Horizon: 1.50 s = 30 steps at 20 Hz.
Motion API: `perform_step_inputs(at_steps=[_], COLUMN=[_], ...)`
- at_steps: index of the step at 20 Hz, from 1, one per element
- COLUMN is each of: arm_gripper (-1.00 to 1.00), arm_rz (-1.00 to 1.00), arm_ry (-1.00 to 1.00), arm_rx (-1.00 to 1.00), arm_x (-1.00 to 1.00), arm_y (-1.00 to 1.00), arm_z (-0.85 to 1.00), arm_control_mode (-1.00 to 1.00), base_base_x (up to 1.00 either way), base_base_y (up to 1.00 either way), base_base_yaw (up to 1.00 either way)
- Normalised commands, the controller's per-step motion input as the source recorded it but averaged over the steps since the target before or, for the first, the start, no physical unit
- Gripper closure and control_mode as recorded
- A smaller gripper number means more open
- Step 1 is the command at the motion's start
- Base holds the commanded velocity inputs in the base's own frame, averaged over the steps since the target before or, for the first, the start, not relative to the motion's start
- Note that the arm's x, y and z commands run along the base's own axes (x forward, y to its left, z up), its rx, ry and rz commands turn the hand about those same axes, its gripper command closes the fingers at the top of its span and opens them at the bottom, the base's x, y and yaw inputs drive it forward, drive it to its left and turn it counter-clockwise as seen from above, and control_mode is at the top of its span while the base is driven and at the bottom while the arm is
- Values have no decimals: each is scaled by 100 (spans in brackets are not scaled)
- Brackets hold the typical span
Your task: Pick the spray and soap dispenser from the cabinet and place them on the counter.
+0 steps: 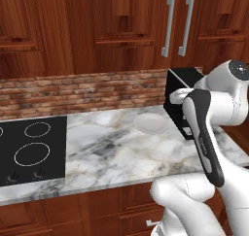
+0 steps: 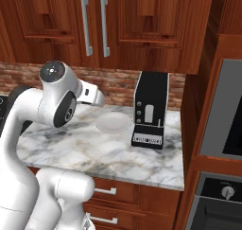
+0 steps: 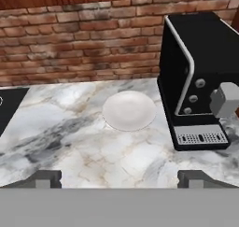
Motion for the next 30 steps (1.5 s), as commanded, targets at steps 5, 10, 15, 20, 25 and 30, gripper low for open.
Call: perform_step_inputs(at_steps=[5, 10, 15, 20, 25, 30], arm_gripper=[-100, -100, -100, -100, -100, -100], arm_rz=[0, 0, 0, 0, 0, 0], arm_ry=[-23, -26, -24, -22, -20, -15], arm_rx=[0, 0, 0, 0, 0, 0], arm_x=[-30, -26, -17, -6, 0, 0], arm_y=[-20, -20, -15, -2, 0, 0], arm_z=[23, 36, 38, 32, 27, 27], arm_control_mode=[-100, -100, -100, -100, -100, -100], base_base_x=[0, 0, 0, 0, 0, 0], base_base_y=[0, 0, 0, 0, 0, 0], base_base_yaw=[0, 0, 0, 0, 0, 0])
